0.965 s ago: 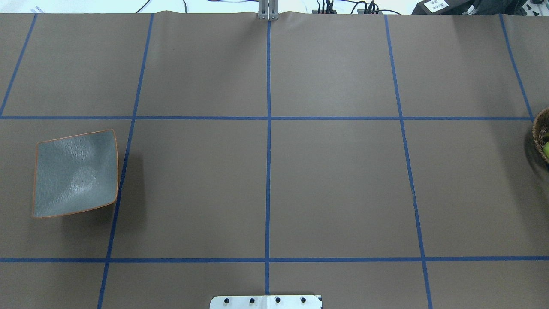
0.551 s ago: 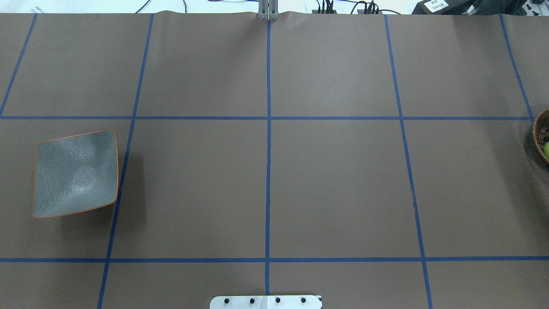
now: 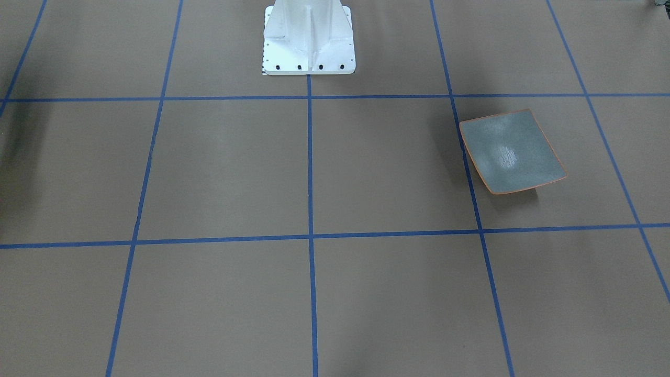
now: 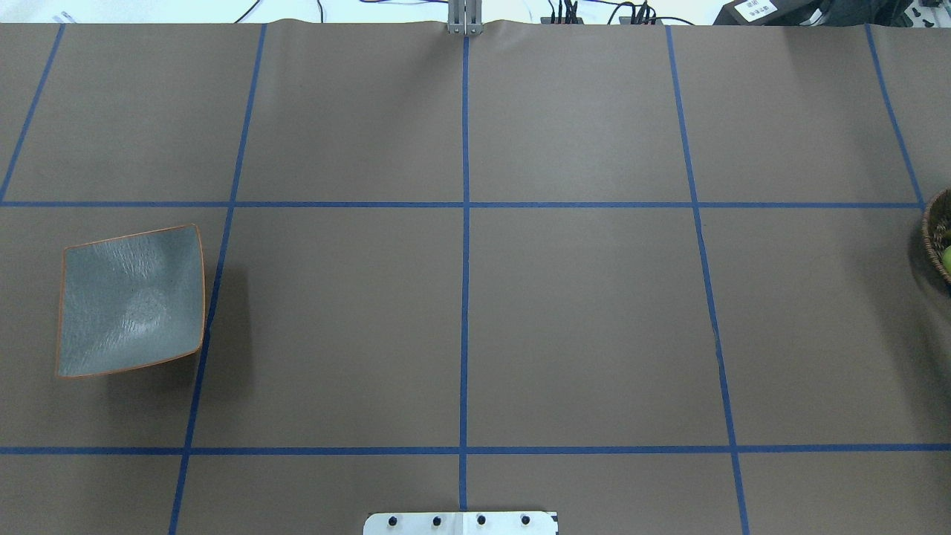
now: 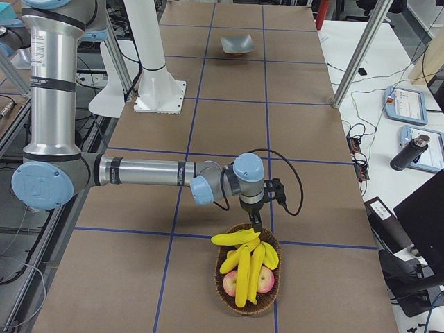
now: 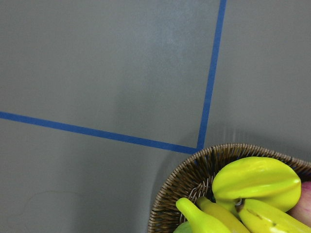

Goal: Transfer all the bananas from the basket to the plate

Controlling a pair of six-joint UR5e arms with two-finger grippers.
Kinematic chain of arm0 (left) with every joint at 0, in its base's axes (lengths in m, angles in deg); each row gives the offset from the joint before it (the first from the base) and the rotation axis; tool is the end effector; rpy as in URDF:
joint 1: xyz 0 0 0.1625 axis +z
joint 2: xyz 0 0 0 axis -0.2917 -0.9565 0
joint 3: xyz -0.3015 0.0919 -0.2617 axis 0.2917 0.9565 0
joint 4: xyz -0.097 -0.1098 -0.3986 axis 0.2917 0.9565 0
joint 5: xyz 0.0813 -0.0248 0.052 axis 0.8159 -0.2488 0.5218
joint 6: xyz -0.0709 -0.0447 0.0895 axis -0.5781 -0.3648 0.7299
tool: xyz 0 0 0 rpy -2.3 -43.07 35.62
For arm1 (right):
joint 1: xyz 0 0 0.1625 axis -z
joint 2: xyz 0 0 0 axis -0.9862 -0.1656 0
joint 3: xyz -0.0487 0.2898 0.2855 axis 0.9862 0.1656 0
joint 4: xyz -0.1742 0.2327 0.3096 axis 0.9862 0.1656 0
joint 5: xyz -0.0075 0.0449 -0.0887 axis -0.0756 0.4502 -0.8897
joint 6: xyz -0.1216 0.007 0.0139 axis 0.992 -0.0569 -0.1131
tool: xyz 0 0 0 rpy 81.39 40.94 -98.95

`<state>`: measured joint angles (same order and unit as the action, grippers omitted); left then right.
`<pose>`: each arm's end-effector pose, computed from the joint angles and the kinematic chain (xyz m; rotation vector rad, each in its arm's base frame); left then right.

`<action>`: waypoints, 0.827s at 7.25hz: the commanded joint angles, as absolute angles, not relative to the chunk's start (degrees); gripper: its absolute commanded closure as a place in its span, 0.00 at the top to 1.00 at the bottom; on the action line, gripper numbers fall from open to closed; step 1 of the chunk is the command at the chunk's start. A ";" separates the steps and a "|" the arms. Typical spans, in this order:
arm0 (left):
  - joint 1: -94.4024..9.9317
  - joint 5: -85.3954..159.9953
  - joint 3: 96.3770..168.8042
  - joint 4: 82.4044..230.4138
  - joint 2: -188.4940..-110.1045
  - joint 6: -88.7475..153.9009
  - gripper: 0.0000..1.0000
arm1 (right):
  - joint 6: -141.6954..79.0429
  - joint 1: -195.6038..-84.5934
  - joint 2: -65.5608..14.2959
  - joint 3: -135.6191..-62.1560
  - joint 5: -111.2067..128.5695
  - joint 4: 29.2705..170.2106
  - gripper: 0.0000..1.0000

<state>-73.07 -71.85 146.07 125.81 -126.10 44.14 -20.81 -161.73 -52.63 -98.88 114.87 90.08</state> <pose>-0.0537 -0.4798 0.5766 0.0895 0.7120 -0.0130 -0.0177 -0.4818 0.6541 0.2293 -0.7136 -0.1594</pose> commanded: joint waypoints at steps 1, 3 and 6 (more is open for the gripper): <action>-73.04 -71.86 146.04 125.82 -126.10 44.14 1.00 | -20.97 -161.59 -56.88 -99.23 113.89 86.29 0.99; -73.04 -71.86 145.95 125.82 -126.10 44.14 1.00 | -20.98 -161.50 -58.04 -98.19 112.06 84.26 0.83; -73.04 -71.86 145.77 125.82 -126.10 44.14 1.00 | -21.06 -160.80 -57.78 -96.60 110.91 84.17 0.78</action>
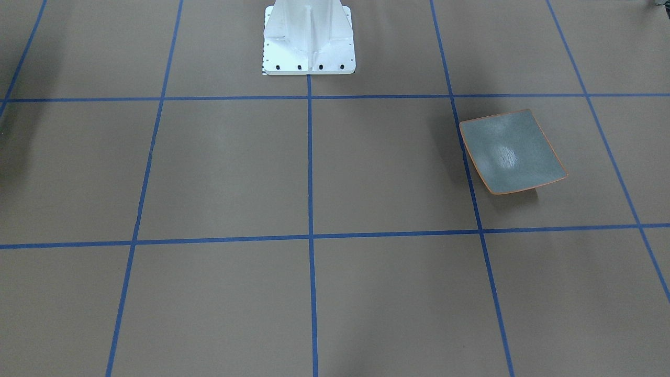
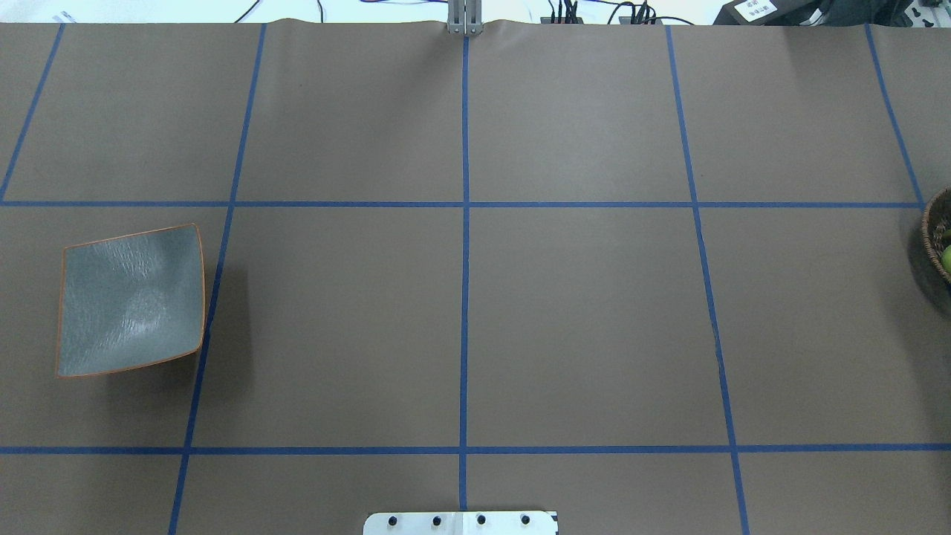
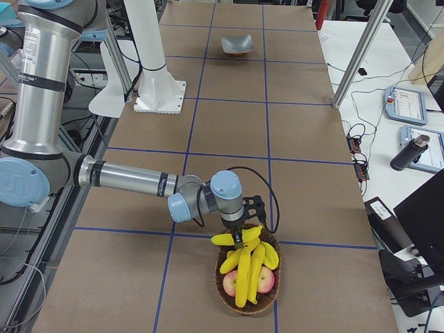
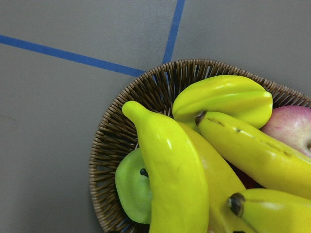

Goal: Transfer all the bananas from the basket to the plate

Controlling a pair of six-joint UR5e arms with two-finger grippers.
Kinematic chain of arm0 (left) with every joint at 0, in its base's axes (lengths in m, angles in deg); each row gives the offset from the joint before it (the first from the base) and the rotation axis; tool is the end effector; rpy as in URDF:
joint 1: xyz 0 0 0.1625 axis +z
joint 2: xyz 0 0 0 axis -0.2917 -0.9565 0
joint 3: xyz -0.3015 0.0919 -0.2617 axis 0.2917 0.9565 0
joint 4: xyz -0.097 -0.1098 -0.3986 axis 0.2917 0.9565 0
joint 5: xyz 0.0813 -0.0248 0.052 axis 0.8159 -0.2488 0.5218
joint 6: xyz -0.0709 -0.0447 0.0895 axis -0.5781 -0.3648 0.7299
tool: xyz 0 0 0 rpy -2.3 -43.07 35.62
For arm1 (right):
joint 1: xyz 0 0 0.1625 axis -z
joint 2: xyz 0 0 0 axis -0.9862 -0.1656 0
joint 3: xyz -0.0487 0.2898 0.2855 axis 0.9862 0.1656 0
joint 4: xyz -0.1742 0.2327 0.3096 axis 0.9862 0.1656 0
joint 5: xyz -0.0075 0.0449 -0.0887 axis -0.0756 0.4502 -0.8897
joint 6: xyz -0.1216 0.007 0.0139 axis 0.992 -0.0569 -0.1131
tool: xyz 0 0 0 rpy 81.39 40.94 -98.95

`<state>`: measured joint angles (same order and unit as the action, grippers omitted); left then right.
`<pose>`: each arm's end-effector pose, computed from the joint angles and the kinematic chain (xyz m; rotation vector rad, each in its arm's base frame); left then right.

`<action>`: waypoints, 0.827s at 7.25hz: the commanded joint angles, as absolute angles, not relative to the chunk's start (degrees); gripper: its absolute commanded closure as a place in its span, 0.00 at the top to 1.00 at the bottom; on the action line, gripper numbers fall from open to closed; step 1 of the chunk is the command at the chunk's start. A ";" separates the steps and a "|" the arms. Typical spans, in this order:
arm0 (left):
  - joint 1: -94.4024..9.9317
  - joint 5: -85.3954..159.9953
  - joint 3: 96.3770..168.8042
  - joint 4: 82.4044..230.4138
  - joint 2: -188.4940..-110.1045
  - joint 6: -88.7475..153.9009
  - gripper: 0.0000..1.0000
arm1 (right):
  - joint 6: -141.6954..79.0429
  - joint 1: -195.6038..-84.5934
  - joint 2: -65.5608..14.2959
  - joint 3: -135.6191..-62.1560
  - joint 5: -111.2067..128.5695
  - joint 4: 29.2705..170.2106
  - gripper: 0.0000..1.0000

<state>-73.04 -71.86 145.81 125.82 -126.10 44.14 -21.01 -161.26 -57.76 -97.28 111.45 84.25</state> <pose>-0.0534 -0.4798 0.5789 0.0852 0.7121 -0.0140 -0.0092 -0.4414 0.7013 0.2201 -0.6551 -0.1494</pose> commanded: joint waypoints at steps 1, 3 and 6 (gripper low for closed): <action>-73.04 -71.86 145.77 125.82 -126.10 44.14 1.00 | -21.15 -159.93 -57.34 -96.16 109.95 84.25 0.77; -73.04 -71.77 145.77 125.91 -126.10 44.14 1.00 | -21.15 -159.13 -56.99 -95.37 109.85 84.17 0.75; -73.04 -71.77 145.77 125.91 -126.10 44.14 1.00 | -20.37 -159.13 -57.07 -95.19 109.94 84.08 0.19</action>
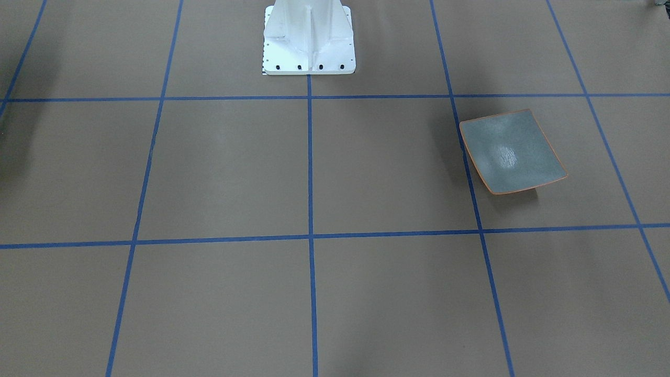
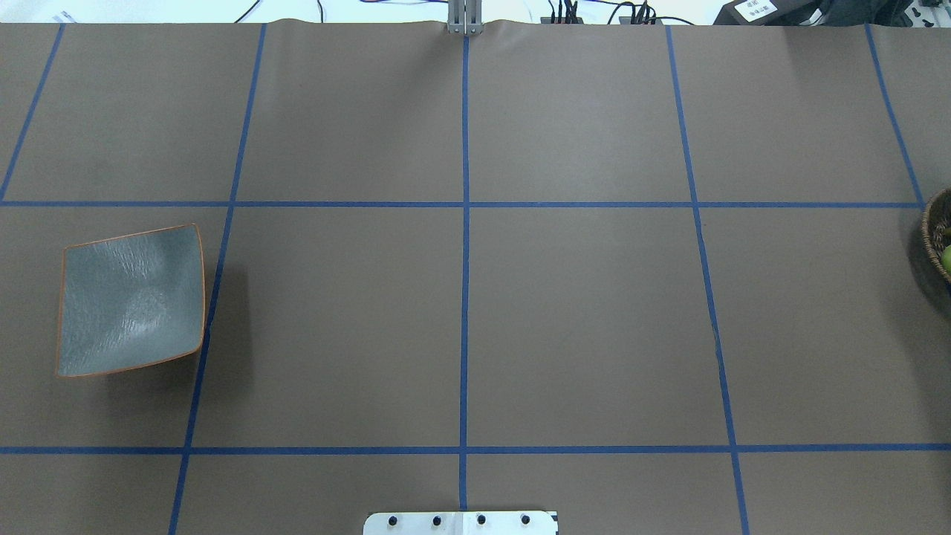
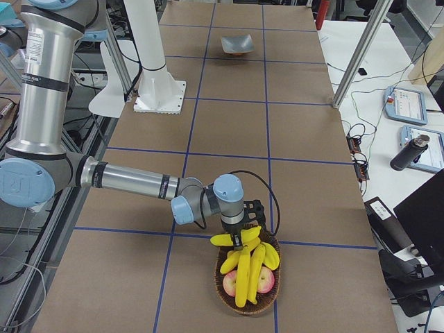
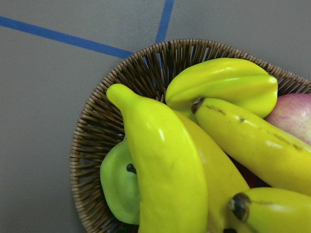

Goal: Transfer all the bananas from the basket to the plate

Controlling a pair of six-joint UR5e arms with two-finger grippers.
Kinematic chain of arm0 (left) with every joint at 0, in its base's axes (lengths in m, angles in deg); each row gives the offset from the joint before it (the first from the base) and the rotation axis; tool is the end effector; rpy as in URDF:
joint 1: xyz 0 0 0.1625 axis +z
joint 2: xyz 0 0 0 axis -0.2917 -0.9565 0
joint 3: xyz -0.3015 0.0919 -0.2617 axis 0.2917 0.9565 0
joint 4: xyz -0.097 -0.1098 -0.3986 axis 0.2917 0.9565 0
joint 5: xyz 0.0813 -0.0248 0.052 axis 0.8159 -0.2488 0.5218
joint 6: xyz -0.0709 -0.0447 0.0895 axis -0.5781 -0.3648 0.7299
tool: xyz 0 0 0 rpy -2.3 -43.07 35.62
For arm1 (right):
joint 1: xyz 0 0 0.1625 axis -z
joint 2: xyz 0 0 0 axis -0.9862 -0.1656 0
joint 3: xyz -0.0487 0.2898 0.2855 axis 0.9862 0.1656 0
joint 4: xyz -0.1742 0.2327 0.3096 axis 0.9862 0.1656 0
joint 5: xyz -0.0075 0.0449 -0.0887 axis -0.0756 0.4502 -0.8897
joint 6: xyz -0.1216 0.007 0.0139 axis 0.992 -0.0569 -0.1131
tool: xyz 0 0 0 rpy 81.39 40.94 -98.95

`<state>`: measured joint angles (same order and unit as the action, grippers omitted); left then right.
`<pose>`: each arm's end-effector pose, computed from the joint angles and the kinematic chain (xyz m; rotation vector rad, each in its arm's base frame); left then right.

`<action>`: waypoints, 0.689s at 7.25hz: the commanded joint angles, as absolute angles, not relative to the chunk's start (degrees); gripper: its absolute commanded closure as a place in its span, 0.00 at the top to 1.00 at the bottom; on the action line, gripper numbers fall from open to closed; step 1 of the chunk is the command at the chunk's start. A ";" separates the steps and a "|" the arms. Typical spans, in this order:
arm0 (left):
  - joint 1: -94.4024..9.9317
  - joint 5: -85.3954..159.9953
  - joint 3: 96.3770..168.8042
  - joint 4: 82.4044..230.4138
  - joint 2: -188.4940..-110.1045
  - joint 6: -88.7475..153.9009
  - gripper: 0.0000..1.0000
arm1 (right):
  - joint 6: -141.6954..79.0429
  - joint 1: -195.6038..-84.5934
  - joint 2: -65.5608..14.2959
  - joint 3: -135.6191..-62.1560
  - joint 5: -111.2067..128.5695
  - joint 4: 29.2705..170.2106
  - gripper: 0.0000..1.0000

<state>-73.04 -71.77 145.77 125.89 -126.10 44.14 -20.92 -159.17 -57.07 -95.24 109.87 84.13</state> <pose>-0.0536 -0.4799 0.5792 0.0857 0.7106 -0.0139 -0.0230 -0.4434 0.7162 0.1931 -0.6298 -0.1755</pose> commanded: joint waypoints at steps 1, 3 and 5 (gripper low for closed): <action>-73.04 -71.77 145.77 125.91 -126.10 44.14 1.00 | -20.10 -159.13 -57.07 -95.62 110.02 83.99 0.01; -73.04 -71.77 145.77 125.91 -126.10 44.14 1.00 | -20.10 -159.48 -56.99 -97.64 110.63 84.08 0.00; -73.04 -71.86 145.77 125.82 -126.10 44.14 1.00 | -20.01 -160.53 -57.69 -101.94 111.16 84.69 0.00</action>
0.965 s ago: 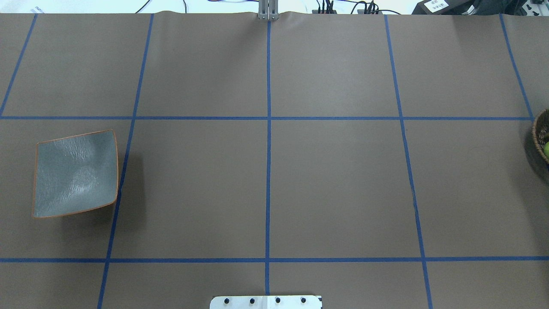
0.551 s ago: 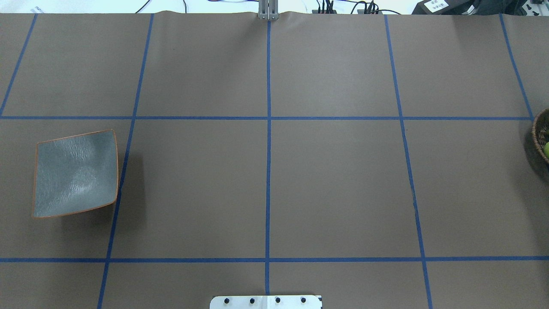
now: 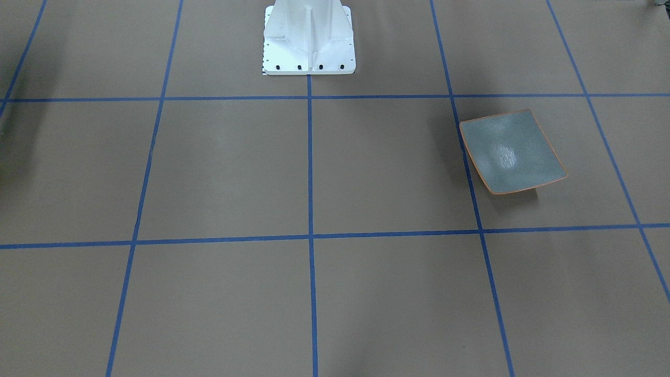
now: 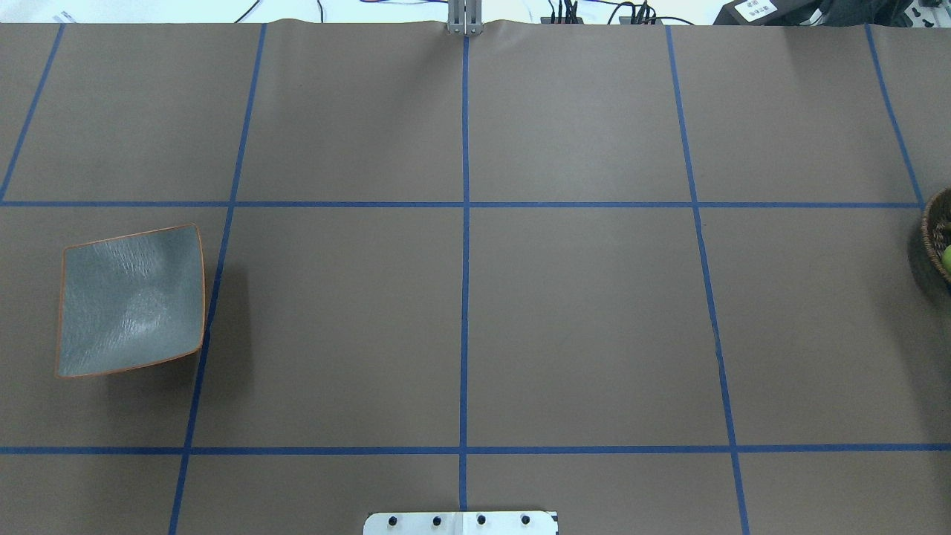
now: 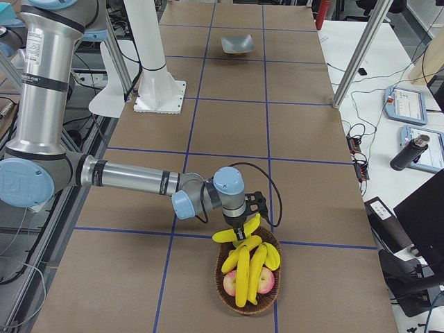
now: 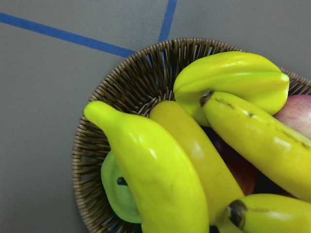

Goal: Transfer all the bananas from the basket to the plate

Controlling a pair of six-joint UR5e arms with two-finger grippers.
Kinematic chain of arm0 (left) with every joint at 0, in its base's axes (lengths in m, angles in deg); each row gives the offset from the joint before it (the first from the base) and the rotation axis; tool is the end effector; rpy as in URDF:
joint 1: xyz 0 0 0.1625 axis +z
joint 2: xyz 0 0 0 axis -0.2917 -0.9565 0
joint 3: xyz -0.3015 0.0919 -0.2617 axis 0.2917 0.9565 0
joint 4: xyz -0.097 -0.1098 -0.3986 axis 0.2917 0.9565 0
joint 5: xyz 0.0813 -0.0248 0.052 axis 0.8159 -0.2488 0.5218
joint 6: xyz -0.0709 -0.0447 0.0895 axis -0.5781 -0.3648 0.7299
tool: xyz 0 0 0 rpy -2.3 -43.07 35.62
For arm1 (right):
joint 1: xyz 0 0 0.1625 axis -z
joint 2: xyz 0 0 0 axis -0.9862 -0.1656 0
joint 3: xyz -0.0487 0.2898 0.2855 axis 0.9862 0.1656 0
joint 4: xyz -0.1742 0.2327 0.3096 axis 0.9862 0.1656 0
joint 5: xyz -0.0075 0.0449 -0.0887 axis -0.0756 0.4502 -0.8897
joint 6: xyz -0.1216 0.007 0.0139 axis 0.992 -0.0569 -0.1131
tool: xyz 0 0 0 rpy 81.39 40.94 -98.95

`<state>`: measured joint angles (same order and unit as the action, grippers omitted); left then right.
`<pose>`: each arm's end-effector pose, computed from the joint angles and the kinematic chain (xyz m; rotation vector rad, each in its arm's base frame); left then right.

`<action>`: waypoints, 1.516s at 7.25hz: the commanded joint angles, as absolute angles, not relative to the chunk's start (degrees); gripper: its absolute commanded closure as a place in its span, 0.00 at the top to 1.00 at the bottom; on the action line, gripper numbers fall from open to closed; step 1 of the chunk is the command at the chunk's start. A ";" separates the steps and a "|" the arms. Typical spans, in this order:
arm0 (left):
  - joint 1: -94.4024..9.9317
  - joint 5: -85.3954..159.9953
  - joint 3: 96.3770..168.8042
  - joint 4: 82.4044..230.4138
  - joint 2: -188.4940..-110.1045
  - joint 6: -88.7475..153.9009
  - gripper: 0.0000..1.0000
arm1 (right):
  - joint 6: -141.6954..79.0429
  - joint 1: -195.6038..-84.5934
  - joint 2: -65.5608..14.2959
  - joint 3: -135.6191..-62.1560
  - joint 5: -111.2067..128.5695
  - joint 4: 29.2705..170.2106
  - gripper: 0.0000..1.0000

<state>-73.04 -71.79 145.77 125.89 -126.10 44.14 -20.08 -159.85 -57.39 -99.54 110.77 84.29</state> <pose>-0.0535 -0.4799 0.5792 0.0857 0.7109 -0.0139 -0.0205 -0.4498 0.6786 0.2631 -0.6493 -0.2005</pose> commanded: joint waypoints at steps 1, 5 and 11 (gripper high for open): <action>-73.04 -71.86 145.60 125.74 -126.10 44.14 1.00 | -20.10 -161.41 -57.52 -103.26 112.73 84.78 0.00; -72.78 -71.86 146.30 130.44 -128.12 44.23 1.00 | -26.66 -160.98 -47.62 -105.38 116.61 88.81 0.00; -72.43 -72.65 142.35 159.26 -132.08 32.34 1.00 | -66.78 -144.92 -28.64 -108.28 115.83 88.12 0.00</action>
<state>-72.55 -72.23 142.54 153.85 -131.74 37.91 -57.13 -148.81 -33.31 -107.27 116.30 88.16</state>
